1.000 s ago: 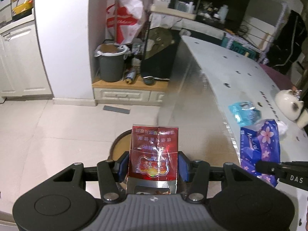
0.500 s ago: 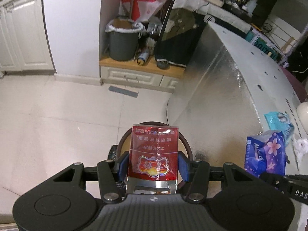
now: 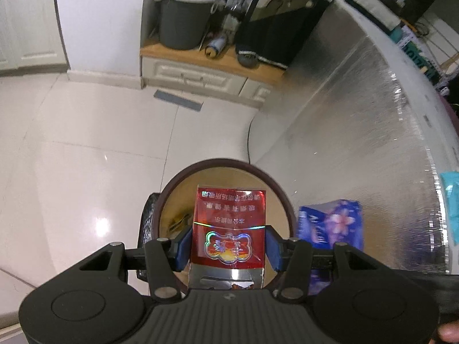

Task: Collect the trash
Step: 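Carry the red box and tissue pack in both tools over the wastebasket, then open both tools to drop the red box and tissue pack into the wastebasket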

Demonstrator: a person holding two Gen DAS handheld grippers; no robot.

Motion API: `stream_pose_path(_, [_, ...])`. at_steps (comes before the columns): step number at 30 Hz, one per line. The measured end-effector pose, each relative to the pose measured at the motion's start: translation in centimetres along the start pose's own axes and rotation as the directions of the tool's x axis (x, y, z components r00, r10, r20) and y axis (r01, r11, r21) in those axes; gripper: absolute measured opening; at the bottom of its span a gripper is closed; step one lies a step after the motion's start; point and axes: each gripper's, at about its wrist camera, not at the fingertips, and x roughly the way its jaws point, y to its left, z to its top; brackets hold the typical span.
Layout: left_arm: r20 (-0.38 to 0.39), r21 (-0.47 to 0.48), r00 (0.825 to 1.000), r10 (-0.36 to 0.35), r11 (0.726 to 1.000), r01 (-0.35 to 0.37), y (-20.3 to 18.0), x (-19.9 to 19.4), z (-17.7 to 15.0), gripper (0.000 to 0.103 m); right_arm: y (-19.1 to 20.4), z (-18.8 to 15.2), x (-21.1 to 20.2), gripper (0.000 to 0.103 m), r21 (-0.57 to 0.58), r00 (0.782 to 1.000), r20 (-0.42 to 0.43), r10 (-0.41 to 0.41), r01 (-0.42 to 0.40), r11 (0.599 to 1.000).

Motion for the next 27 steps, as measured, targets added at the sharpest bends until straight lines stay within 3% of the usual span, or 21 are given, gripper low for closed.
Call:
stream_pose_path(5, [-0.019,-0.021,1.000,0.016,1.000,-0.016,1.3,1.4,0.0,0.052,-0.2,0.4,5.6,0.006,0.121,0.996,-0.081,0.024,-0.014,0.993])
stream_pose_path(11, [-0.044,-0.043,0.999,0.018,0.999,-0.020,2.5,3.5,0.2,0.052,-1.1,-0.1,9.9,0.026,0.227,0.992,-0.127,0.009,0.020,0.974])
stream_pose_path(15, [-0.050,-0.052,0.999,0.012,0.999,-0.014,2.9,4.4,0.4,0.052,-1.7,-0.7,9.8,0.043,0.192,0.992,-0.123,-0.023,0.047,0.980])
stream_pose_path(27, [-0.133,0.010,0.991,-0.002,1.000,0.003,1.2,8.4,1.1,0.052,-2.6,-0.4,7.5,0.044,0.037,0.993,-0.084,-0.080,0.083,0.996])
